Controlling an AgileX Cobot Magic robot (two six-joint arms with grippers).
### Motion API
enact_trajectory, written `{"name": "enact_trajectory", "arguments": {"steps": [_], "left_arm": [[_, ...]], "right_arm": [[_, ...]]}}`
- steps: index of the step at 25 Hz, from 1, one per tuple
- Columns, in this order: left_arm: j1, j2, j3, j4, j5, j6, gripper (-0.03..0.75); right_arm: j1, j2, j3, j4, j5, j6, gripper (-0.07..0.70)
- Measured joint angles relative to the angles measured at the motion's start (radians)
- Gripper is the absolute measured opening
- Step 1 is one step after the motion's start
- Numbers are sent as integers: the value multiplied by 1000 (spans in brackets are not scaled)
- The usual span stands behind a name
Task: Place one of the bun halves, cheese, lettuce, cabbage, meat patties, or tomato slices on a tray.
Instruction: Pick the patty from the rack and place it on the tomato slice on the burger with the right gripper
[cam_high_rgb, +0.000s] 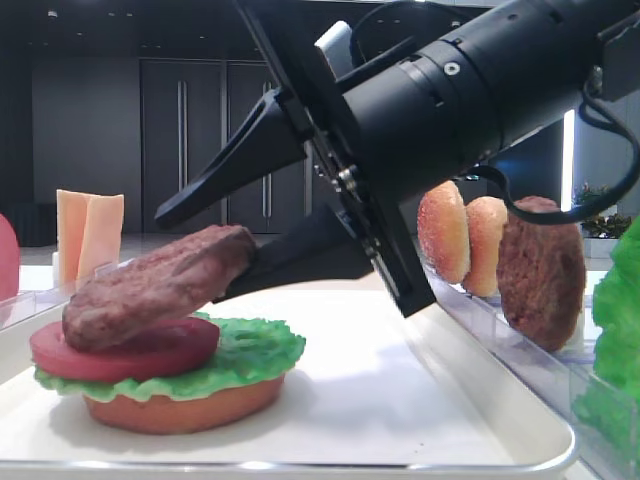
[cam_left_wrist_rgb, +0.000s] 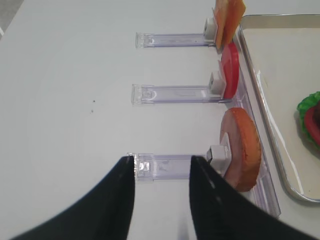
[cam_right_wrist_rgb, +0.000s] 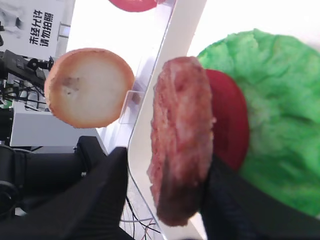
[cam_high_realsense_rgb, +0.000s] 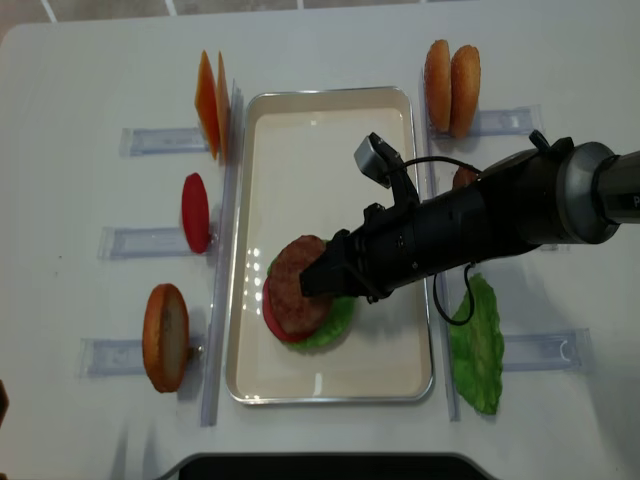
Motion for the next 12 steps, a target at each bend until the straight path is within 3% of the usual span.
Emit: {"name": "enact_trajectory", "arguments": {"steps": [5, 12], "left_arm": [[0, 0, 0, 0, 0, 0, 282], [0, 0, 0, 0, 0, 0, 282]], "right_arm": [[0, -22, 0, -35, -19, 0, 342], [1, -127, 0, -123, -127, 18, 342]]}}
